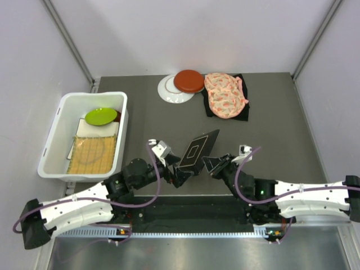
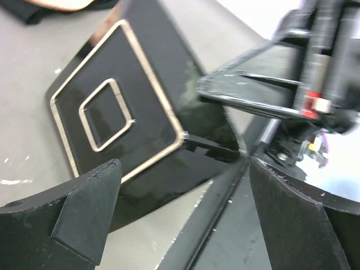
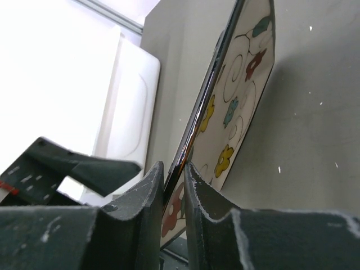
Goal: Place the plates into the plastic bin on the countertop
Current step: Pick up the plate from the corner of the board.
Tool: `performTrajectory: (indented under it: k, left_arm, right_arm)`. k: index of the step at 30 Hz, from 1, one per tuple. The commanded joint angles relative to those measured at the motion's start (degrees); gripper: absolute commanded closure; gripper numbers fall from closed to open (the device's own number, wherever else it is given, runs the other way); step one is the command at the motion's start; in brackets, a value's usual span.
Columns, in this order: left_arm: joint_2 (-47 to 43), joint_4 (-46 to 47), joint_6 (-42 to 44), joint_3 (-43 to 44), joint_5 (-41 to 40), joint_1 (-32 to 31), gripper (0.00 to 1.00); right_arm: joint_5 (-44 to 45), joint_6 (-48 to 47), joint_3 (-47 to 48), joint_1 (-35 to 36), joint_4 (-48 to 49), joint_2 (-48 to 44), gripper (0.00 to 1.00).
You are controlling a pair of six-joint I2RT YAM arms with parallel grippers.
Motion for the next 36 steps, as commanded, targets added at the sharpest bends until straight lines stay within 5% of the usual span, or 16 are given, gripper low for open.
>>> performTrajectory:
  k: [1, 11, 31, 36]
  left_arm:
    - [-3.53, -0.96, 3.06, 0.59, 5.88, -0.35, 0.01]
    - [3.41, 0.08, 2.45, 1.73, 3.43, -5.62, 0.01]
    - [18.52, -2.63, 4.64, 8.93, -37.96, -19.16, 0.09]
    - [20.64, -1.41, 6.22, 9.55, -39.9, -19.43, 0.23]
  right_arm:
    - [2.37, 2.04, 5.17, -0.87, 0.59, 0.33, 1.0]
    - [2.63, 2.57, 9.92, -0.87, -3.1, 3.14, 1.0]
    - [0.26, 3.54, 13.79, -0.87, -3.37, 7.62, 1.0]
    - [-0.35, 3.89, 14.32, -0.87, -3.37, 8.15, 1.0]
